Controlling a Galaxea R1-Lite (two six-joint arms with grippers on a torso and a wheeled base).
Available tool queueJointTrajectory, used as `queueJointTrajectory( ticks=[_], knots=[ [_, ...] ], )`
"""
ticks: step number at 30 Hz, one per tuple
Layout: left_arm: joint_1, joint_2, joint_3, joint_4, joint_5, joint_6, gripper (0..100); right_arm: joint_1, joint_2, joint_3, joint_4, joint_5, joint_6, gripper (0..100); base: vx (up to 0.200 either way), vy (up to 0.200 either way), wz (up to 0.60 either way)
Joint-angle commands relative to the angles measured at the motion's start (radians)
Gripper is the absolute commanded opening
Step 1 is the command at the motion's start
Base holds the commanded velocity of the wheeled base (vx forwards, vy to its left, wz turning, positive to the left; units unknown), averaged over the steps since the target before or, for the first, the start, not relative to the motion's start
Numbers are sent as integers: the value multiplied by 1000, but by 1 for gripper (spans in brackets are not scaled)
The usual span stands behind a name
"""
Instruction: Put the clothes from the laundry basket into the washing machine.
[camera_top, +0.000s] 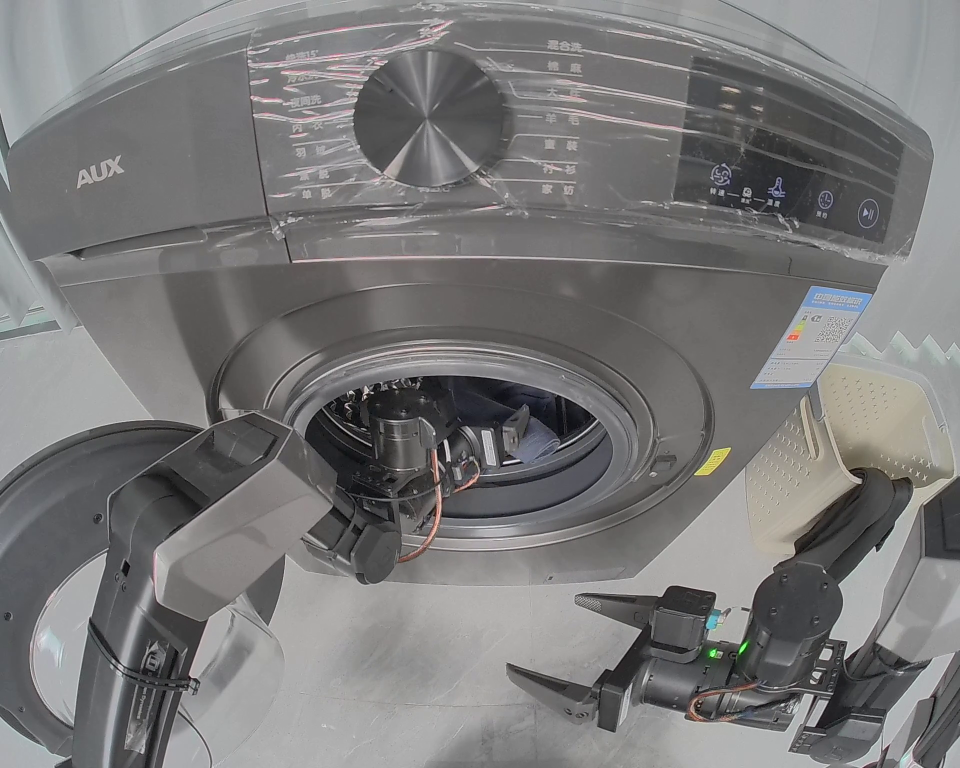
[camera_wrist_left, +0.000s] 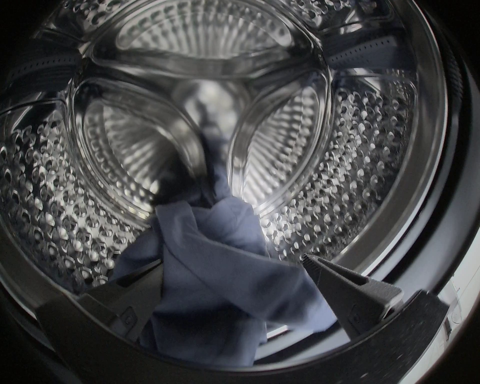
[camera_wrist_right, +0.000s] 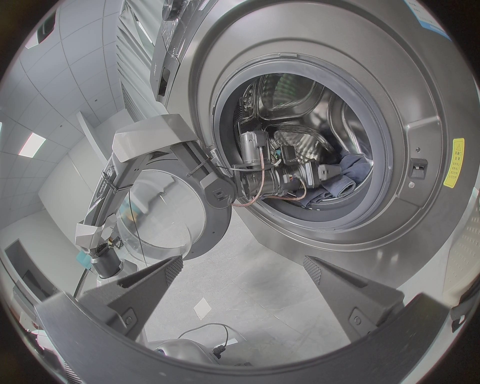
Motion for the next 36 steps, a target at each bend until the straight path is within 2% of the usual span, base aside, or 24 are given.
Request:
queueJointTrajectory(
  ticks=[1, 10, 11, 15, 18, 21, 25, 29, 34, 36],
  knots=[
    [-11, -17, 60, 7, -10, 1, 100, 1, 1, 0, -1, 0, 0, 100, 0, 0, 0],
    [-15, 29, 43, 20, -10, 9, 100, 3, 1, -2, -1, 0, 1, 100, 0, 0, 0],
    [-15, 35, 42, 22, -13, 10, 0, 3, 1, -2, -1, 0, 1, 100, 0, 0, 0],
    [-15, 44, 33, 33, -29, 10, 0, 3, 1, -3, -1, 0, 0, 100, 0, 0, 0],
    [-15, 53, -41, 40, -27, 1, 0, 3, 1, -3, -1, 0, 1, 100, 0, 0, 0],
    [-6, 75, -139, 50, -6, 0, 0, 3, 1, -3, -1, 0, 1, 100, 0, 0, 0],
    [25, 116, -300, 62, 60, 0, 0, 3, 1, -5, -1, 0, 0, 100, 0, 0, 0],
    [45, 159, -426, 89, 94, -2, 0, 3, 1, -3, -1, 0, 0, 100, 0, 0, 0],
    [51, 205, -533, 96, 110, -6, 0, 3, 1, -3, -1, 0, 1, 100, 0, 0, 0],
    [52, 231, -581, 105, 136, -6, 0, 3, 3, -3, -1, 0, 1, 100, 0, 0, 0]
  ],
)
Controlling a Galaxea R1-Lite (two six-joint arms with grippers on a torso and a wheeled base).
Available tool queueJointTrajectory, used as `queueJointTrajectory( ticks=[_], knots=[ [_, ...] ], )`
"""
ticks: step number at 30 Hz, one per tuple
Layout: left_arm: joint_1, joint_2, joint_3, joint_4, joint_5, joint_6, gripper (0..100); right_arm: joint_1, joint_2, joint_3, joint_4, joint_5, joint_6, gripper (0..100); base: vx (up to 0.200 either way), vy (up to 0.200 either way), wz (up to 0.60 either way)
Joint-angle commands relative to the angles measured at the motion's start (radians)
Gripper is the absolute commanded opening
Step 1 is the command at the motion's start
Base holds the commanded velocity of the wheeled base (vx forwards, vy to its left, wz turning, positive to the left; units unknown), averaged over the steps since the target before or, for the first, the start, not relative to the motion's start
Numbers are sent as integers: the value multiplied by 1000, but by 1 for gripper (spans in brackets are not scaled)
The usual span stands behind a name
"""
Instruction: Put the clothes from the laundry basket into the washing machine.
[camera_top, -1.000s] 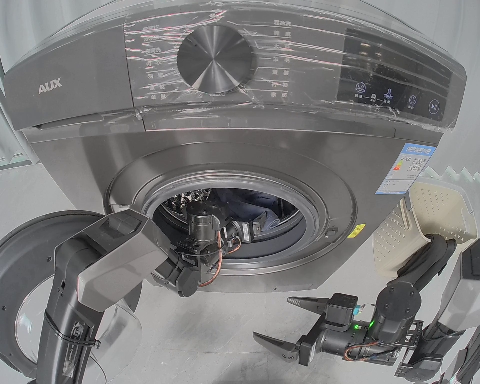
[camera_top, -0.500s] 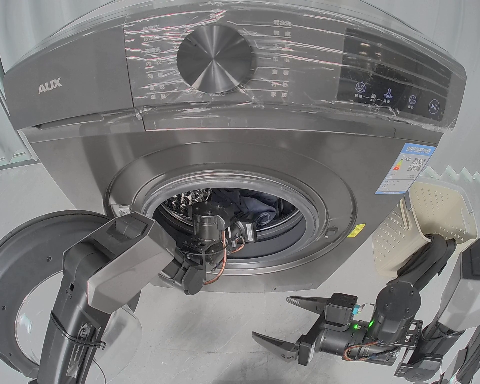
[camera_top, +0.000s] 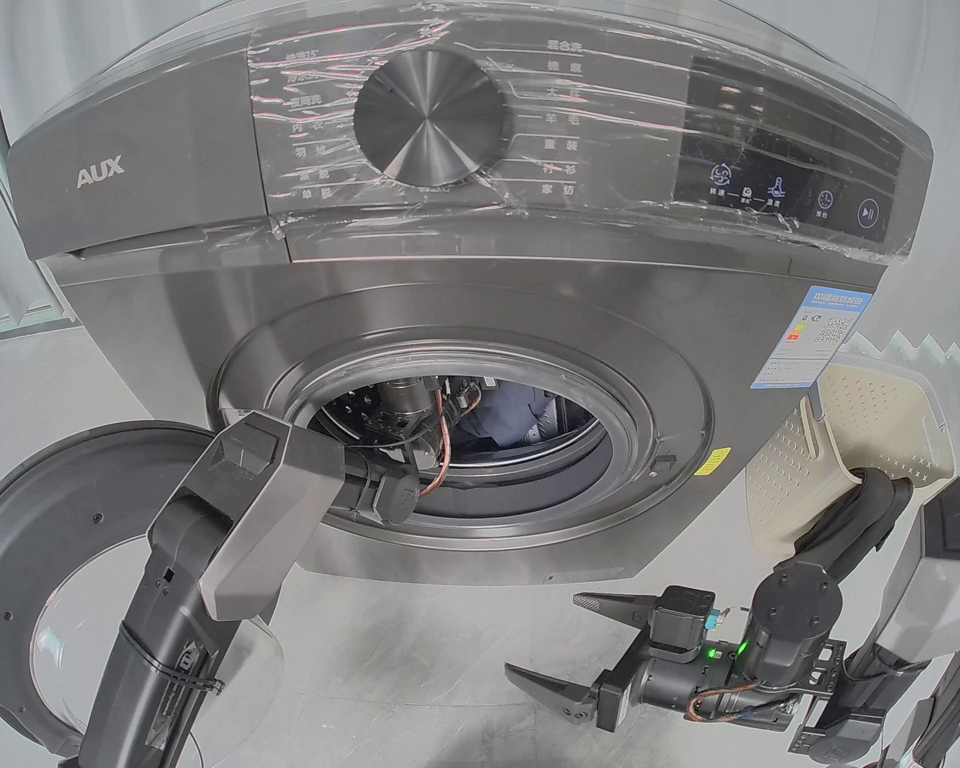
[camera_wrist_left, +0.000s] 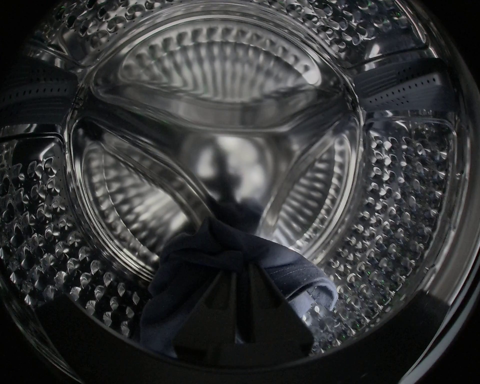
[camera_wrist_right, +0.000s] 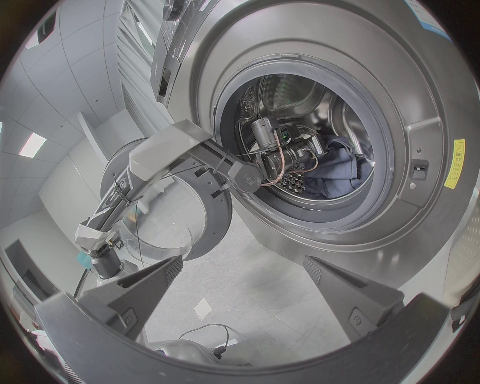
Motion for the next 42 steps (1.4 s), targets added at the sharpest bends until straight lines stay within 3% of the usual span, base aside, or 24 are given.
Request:
queueJointTrajectory(
  ticks=[1, 5, 6, 9, 12, 16, 22, 24, 26, 32, 39, 42],
  knots=[
    [16, 85, -107, 16, 35, -3, 0, 0, 1, 1, 0, 0, 1, 100, 0, 0, 0],
    [15, 79, -97, 16, 35, -8, 0, 0, 1, 1, 0, 0, 1, 100, 0, 0, 0],
    [12, 75, -94, 17, 35, -16, 100, 0, 1, 1, 0, 0, 1, 100, 0, 0, 0],
    [2, 32, -30, 19, 37, -59, 100, 0, -1, 1, 0, 0, 1, 100, 0, 0, 0],
    [-17, -68, 146, 16, 32, -77, 100, -1, -4, 2, 0, 0, 1, 100, 0, 0, 0],
    [-56, -203, 400, -12, 15, -71, 100, -6, -10, 4, 0, 0, -1, 100, 0, 0, 0],
    [-129, -432, 818, -53, -52, -74, 100, -21, -25, 27, 0, 3, -1, 100, 0, 0, 0],
    [-143, -450, 867, -72, -52, -69, 100, -24, -31, 30, 0, 3, -1, 100, 0, 0, 0],
    [-206, -493, 1018, -204, -51, -66, 100, -38, -59, 34, 1, 3, -1, 100, 0, 0, 0],
    [-297, -580, 1242, -371, -51, -62, 100, -87, -126, 91, 1, 5, -1, 100, 0, 0, 0],
    [-366, -698, 1418, -463, -52, -68, 100, -128, -209, 172, 1, 5, 1, 100, 0, 0, 0],
    [-424, -769, 1538, -530, -29, -68, 100, -138, -257, 206, 8, -4, 7, 100, 0, 0, 0]
  ],
)
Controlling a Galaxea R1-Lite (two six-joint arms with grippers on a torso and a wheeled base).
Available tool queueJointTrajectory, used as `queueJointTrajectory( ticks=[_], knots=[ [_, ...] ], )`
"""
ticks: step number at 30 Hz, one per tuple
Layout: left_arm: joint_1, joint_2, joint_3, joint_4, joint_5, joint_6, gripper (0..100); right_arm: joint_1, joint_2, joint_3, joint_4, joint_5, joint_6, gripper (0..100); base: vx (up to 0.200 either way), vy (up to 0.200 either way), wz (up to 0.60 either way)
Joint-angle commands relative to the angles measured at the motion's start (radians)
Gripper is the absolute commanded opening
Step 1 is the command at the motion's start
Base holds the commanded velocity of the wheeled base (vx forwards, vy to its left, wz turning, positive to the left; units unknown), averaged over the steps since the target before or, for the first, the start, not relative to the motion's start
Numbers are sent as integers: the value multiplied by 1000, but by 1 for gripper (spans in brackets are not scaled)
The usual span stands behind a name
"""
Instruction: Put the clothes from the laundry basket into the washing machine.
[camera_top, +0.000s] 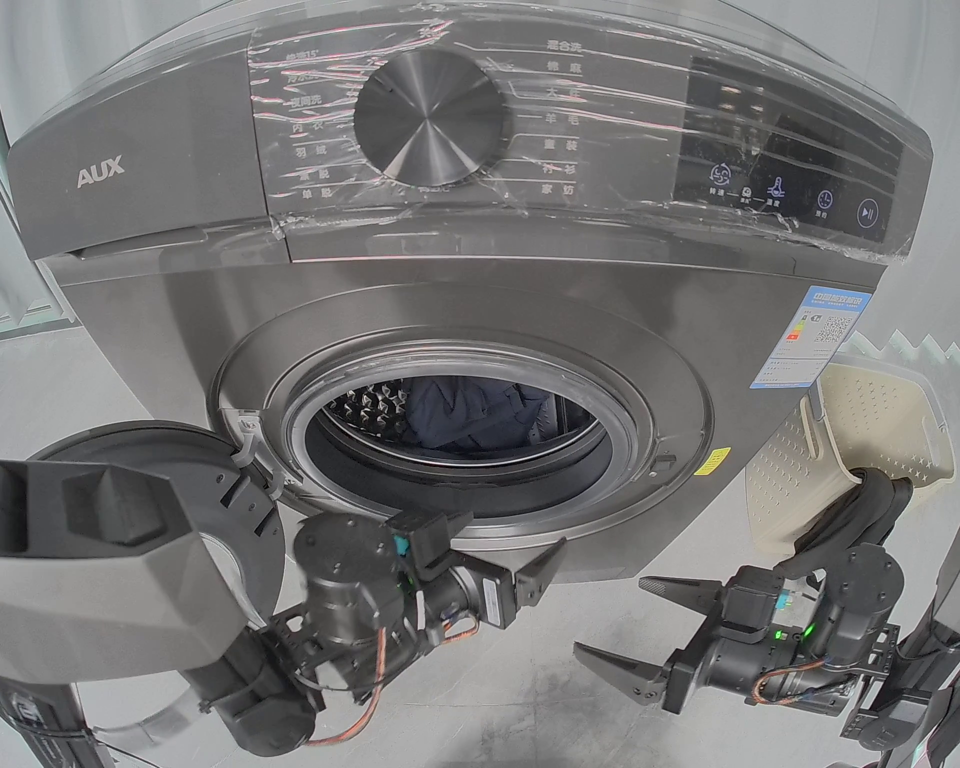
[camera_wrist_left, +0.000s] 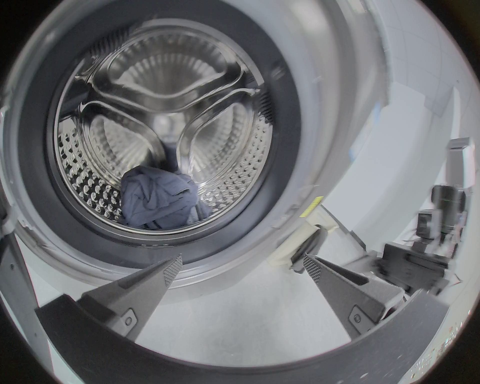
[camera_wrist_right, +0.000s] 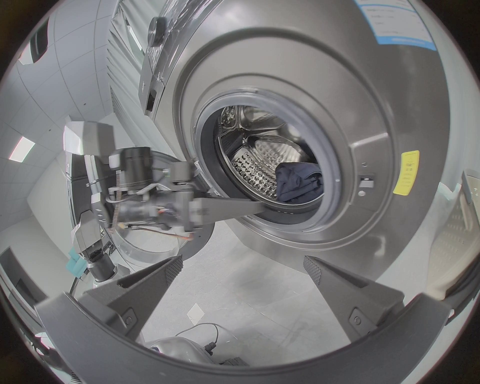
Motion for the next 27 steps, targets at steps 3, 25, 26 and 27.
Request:
queueJointTrajectory(
  ticks=[3, 25, 26, 27],
  knots=[
    [-132, -270, 292, -141, 25, 0, 100, -77, -156, 83, 9, -24, 20, 100, 0, 0, 0],
    [2, -639, 551, -105, 100, 91, 100, -333, -630, 83, 478, -105, -9, 100, -91, 0, 0],
    [16, -666, 551, -84, 102, 92, 100, -343, -707, 83, 555, -105, -12, 100, -200, 0, 0],
    [26, -690, 551, -62, 102, 94, 100, -350, -762, 83, 607, -105, -14, 100, -200, 0, 0]
  ],
)
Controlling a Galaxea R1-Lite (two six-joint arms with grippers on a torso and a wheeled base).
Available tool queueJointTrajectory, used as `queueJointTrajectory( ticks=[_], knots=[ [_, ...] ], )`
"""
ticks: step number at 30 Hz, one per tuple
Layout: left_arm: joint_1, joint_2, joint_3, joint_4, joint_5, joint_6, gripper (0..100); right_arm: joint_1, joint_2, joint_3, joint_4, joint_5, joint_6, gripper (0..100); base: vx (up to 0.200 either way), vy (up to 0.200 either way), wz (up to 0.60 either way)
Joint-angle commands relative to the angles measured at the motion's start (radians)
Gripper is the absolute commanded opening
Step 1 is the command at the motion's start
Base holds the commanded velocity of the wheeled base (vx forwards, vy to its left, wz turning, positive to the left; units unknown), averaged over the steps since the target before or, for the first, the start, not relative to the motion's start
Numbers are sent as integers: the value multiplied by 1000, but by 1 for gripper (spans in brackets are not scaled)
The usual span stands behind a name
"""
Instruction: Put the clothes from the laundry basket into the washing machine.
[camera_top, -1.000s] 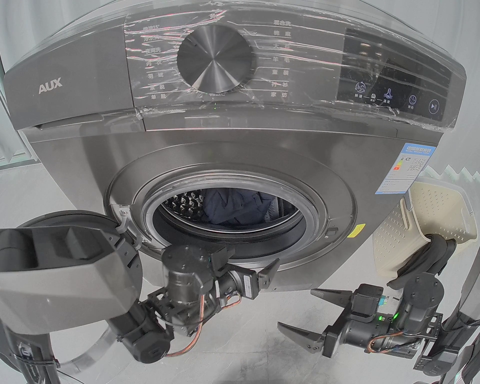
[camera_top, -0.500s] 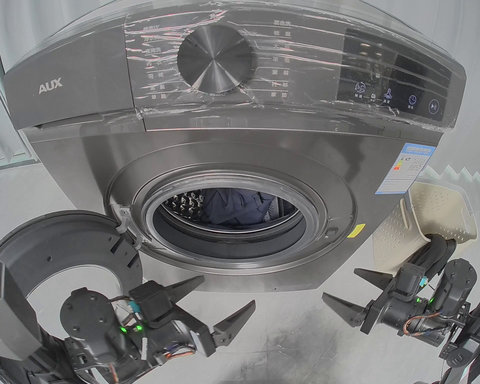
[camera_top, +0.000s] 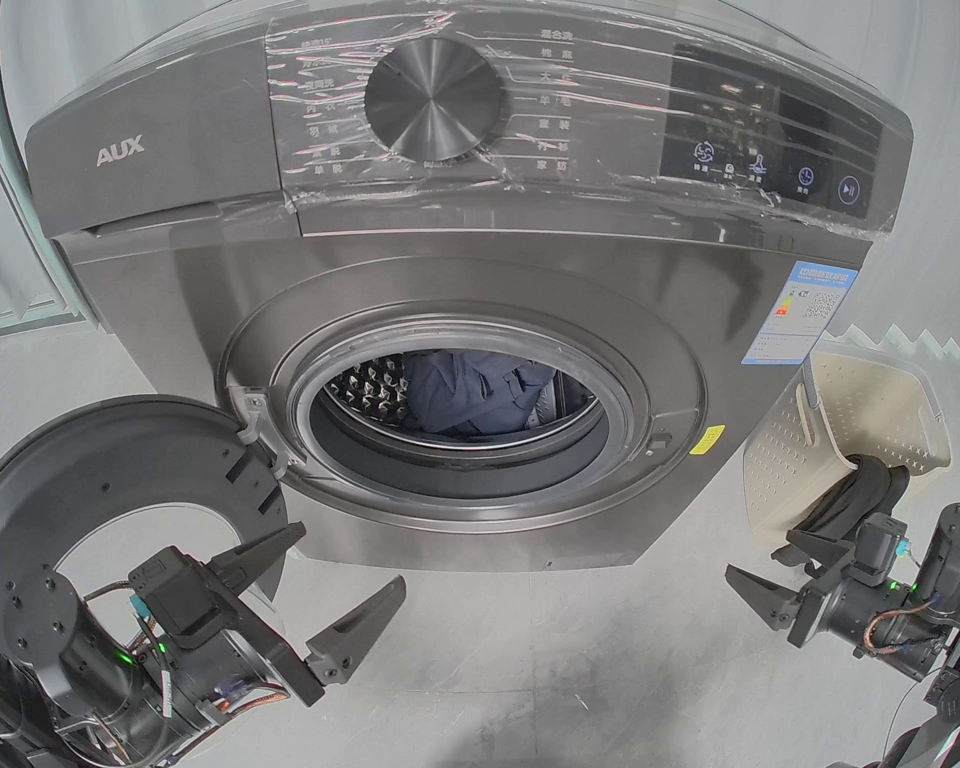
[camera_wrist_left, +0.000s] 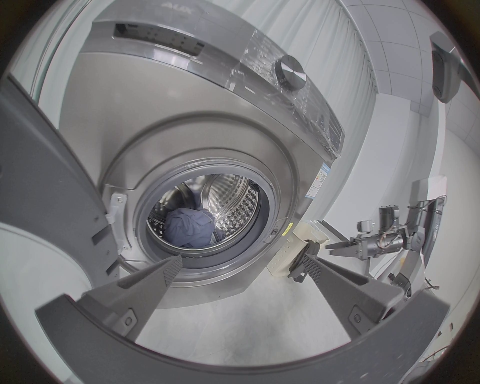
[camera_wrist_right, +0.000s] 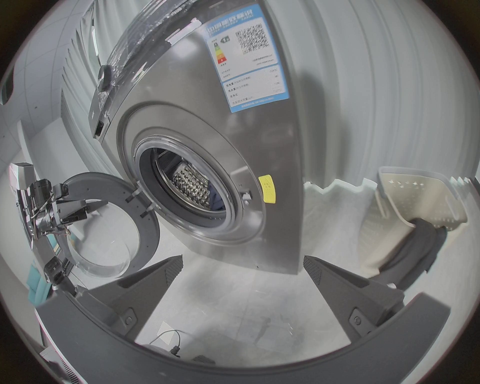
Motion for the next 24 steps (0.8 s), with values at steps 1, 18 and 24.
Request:
queueJointTrajectory(
  ticks=[1, 18, 24],
  knots=[
    [60, -158, 21, 79, 22, 18, 100, -48, -391, 17, 286, -26, -10, 100, -200, 0, 0],
    [144, -672, 19, 599, 11, 17, 100, -171, -706, 17, 538, -24, -13, 100, -71, -24, 0],
    [227, -844, 21, 808, 4, 27, 100, -203, -799, 17, 625, -24, -17, 100, 0, -200, 0]
  ],
)
